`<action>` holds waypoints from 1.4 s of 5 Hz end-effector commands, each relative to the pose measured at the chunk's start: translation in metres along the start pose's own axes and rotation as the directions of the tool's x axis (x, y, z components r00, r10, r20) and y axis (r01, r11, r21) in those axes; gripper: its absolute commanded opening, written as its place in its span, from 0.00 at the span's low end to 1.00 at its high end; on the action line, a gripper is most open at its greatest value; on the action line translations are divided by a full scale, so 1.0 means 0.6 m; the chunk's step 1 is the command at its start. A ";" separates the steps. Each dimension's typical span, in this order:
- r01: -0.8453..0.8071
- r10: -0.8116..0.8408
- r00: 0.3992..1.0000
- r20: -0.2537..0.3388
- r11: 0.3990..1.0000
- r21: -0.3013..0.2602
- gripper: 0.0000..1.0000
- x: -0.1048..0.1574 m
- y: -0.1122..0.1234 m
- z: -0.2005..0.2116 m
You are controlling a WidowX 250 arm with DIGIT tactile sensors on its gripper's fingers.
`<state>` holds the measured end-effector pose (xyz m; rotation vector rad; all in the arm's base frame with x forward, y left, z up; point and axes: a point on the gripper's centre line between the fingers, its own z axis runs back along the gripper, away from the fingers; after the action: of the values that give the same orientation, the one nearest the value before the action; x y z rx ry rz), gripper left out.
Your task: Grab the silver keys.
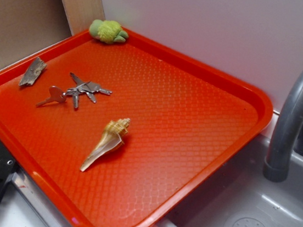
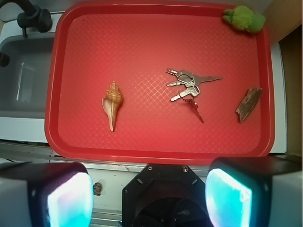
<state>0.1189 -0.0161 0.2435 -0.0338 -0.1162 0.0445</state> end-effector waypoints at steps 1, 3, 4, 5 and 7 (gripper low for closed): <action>0.000 0.000 1.000 0.000 1.000 0.000 1.00 0.000 0.000 0.000; 0.226 -0.231 0.973 0.009 0.958 0.175 1.00 0.079 0.039 -0.108; 0.380 -0.384 0.923 0.005 0.916 0.129 1.00 0.101 0.061 -0.173; 0.381 -0.383 0.924 -0.004 0.920 0.094 1.00 0.106 0.075 -0.228; 0.440 -0.433 0.898 -0.082 0.877 0.191 1.00 0.125 0.057 -0.293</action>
<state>0.2060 0.0223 0.0687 0.1952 -0.0526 -0.3730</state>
